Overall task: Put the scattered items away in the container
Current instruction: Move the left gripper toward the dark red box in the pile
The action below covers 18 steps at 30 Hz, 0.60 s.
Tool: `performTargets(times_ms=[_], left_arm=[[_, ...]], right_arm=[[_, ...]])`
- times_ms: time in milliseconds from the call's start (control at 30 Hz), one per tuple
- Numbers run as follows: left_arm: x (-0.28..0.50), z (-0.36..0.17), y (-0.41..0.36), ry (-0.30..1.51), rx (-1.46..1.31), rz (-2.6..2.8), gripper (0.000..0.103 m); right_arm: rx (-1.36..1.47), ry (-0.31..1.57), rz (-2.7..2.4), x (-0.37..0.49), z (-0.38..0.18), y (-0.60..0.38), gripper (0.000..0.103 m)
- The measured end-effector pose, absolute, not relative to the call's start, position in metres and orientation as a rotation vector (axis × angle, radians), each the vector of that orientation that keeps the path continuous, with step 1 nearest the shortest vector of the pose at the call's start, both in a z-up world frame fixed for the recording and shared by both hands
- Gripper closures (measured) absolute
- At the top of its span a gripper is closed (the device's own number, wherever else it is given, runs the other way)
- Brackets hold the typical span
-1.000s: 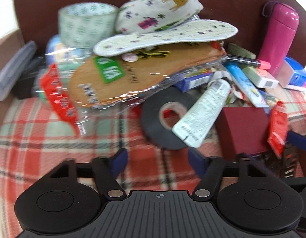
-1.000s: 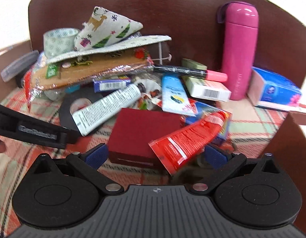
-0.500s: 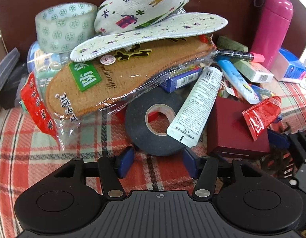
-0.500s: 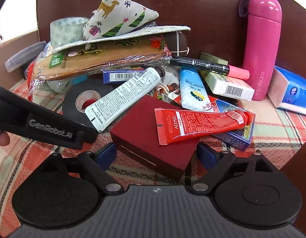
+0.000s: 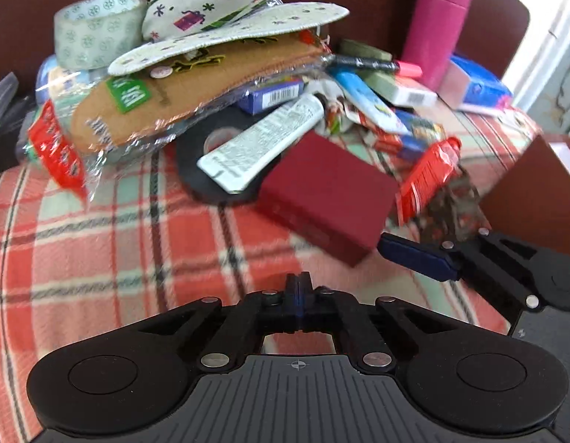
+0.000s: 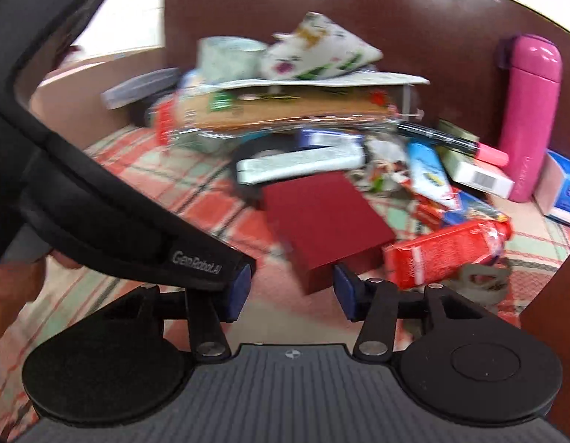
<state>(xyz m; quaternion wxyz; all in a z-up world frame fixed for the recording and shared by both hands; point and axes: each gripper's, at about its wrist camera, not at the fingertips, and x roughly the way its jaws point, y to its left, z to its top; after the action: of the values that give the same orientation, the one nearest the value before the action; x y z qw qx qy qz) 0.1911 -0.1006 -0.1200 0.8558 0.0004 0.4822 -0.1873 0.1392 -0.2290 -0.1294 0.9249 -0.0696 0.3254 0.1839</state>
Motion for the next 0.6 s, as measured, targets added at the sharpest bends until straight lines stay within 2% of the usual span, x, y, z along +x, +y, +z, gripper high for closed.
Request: performTargets(times_ms=[33, 100, 133, 167, 200, 233, 433, 600], left_arm=[[0.191, -0.120, -0.097, 1.021, -0.022, -0.391, 0.079], [0.192, -0.116, -0.090, 1.005, -0.038, -0.367, 0.072], [0.192, -0.113, -0.088, 0.993, -0.043, -0.352, 0.063], [0.194, -0.110, -0.086, 0.983, -0.052, -0.345, 0.050], [0.197, -0.107, -0.084, 0.974, -0.064, -0.342, 0.045], [0.201, -0.105, -0.084, 0.969, -0.076, -0.346, 0.042], [0.233, -0.113, -0.098, 0.999, -0.090, -0.321, 0.044], [0.241, -0.119, -0.079, 1.022, -0.206, -0.317, 0.040]], right_arm=[[-0.133, 0.669, 0.382, 0.137, -0.130, -0.231, 0.044], [-0.148, 0.639, 0.338, 0.137, -0.129, -0.236, 0.025], [-0.169, 0.612, 0.297, 0.138, -0.128, -0.238, 0.017], [-0.188, 0.589, 0.276, 0.140, -0.126, -0.240, 0.017], [-0.202, 0.573, 0.280, 0.143, -0.123, -0.242, 0.017], [-0.213, 0.563, 0.288, 0.147, -0.121, -0.243, 0.017], [-0.238, 0.595, 0.345, 0.183, -0.127, -0.246, 0.020], [-0.283, 0.610, 0.372, 0.190, -0.141, -0.238, 0.018]])
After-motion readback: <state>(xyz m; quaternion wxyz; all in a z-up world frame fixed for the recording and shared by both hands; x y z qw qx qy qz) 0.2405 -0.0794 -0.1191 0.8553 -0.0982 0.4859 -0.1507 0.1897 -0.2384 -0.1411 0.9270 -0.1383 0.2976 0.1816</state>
